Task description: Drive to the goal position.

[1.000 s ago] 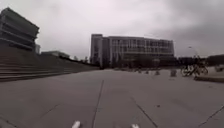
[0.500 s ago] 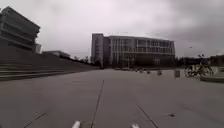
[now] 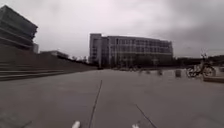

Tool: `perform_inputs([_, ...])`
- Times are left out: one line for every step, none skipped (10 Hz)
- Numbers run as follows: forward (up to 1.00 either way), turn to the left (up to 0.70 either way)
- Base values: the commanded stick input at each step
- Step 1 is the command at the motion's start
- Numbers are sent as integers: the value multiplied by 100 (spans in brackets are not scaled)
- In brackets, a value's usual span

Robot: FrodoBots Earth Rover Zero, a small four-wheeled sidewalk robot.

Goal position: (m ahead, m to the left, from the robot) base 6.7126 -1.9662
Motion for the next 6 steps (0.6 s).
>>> perform_inputs([70,0])
perform_inputs([70,0])
perform_inputs([70,-16])
perform_inputs([70,-27])
perform_inputs([70,-27])
perform_inputs([70,-27])
